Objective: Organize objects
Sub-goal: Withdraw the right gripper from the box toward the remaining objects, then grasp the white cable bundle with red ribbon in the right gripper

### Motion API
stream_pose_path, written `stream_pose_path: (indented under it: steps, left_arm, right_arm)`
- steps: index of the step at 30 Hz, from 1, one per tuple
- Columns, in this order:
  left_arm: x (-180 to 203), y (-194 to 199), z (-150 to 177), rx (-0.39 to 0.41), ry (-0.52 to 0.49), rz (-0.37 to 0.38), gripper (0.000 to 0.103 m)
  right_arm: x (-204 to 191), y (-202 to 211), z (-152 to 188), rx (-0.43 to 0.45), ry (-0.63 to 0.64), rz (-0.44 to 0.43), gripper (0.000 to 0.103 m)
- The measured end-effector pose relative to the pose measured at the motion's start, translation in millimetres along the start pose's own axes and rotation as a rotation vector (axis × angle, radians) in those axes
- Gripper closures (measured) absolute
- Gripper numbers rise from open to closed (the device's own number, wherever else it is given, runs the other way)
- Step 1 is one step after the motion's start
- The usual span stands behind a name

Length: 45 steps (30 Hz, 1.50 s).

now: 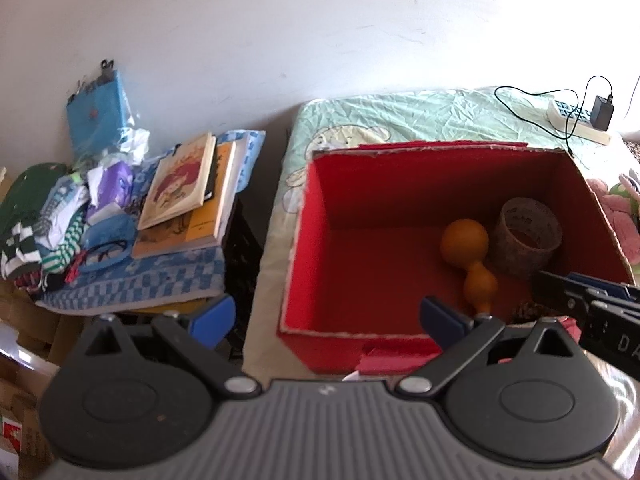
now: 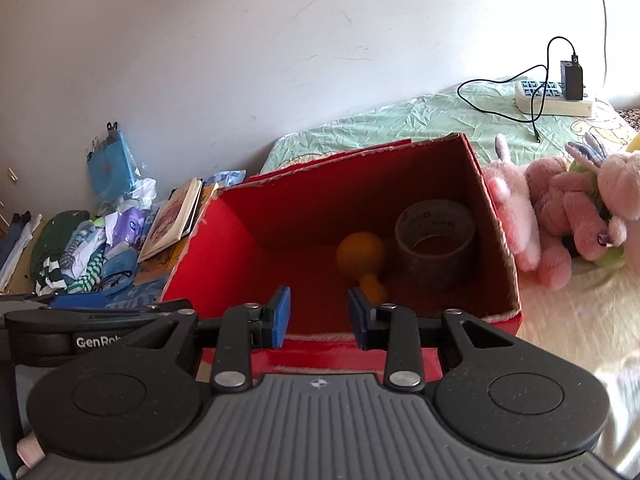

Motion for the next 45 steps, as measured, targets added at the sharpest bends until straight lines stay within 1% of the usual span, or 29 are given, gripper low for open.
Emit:
stream_pose_path:
  steps: [8, 12, 17, 21, 30, 45]
  left_arm:
    - [-14, 9, 15, 0.004, 0.006, -0.028, 0.003]
    - [-20, 6, 24, -0.020, 0.015, -0.021, 0.003]
    - [-23, -1, 36, -0.062, 0.016, -0.022, 0.003]
    - [-23, -6, 45, -0.090, 0.006, -0.006, 0.003]
    - [-16, -16, 53, -0.109, -0.024, -0.019, 0.004]
    - [-1, -37, 71, -0.191, -0.058, -0.025, 0.004]
  right_arm:
    - [-16, 4, 17, -0.038, -0.012, -0.047, 0.069]
    - [-18, -1, 28, -0.082, -0.039, -0.068, 0.069]
    - [-20, -4, 36, -0.108, -0.054, -0.066, 0.069]
    - [-21, -9, 44, -0.135, -0.061, -0.060, 0.069]
    - [-16, -18, 59, -0.190, -0.096, -0.060, 0.069]
    - [-1, -27, 76, -0.254, -0.135, -0.070, 0.069]
Point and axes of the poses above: each gripper's, at about its wrist camera, not at the fingertips, and y roughly against the way its jaws point, x to its right, z to its underside, the point moved 5 cm from there along -y, roughly the way its jaws point, and after that the axes turned 9 degrees about y, right-handed, at the moved point
